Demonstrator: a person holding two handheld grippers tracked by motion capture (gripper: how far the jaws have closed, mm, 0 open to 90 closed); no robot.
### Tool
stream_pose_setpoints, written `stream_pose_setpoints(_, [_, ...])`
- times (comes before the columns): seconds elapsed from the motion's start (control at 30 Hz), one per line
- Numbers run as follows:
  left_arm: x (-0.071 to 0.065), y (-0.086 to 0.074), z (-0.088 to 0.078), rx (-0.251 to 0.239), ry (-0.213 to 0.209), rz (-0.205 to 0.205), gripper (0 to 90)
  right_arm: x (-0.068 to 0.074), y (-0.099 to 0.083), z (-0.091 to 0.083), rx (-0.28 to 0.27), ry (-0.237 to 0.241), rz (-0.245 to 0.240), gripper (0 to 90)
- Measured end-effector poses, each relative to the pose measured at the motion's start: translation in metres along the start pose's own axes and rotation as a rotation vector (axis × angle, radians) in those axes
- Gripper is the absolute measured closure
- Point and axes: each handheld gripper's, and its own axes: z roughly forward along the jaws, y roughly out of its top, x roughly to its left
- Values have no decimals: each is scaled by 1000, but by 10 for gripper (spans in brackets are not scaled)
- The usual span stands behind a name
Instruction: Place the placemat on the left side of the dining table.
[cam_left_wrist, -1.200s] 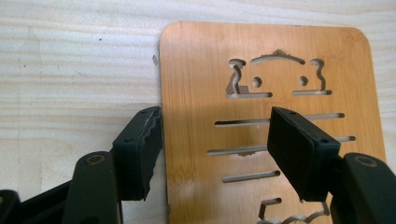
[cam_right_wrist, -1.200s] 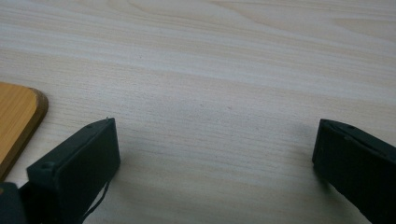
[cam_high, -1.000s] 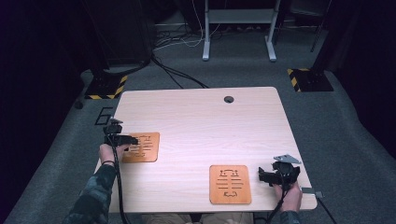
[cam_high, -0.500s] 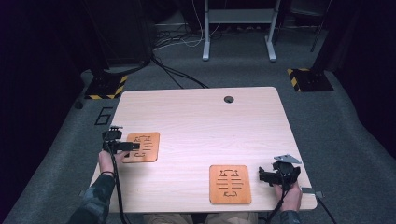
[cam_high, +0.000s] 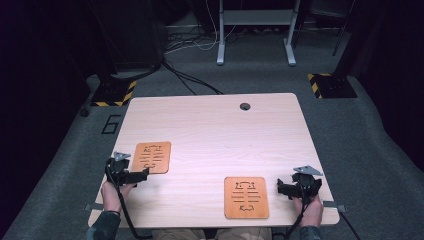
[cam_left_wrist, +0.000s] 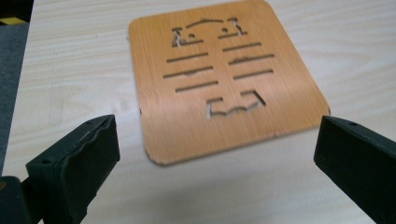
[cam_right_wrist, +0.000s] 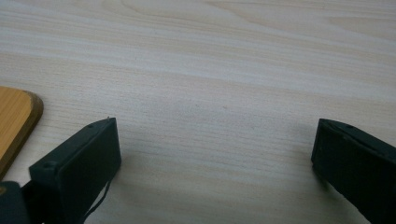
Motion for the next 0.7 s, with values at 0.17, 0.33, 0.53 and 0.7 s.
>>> stream_pose_setpoints(0.17, [-9,-24,-6,-29,13,10,1,0,0,0,0,0,-2,6])
stream_pose_setpoints(0.33, [-15,-47,-6,4,-1,36,1,0,0,0,0,1,-1,6])
stream_pose_setpoints(0.53, [-10,-61,0,7,8,20,1,0,0,0,0,1,-2,6])
stream_pose_setpoints(0.7, [-3,-64,0,-12,2,-11,0,0,0,0,0,1,-2,6])
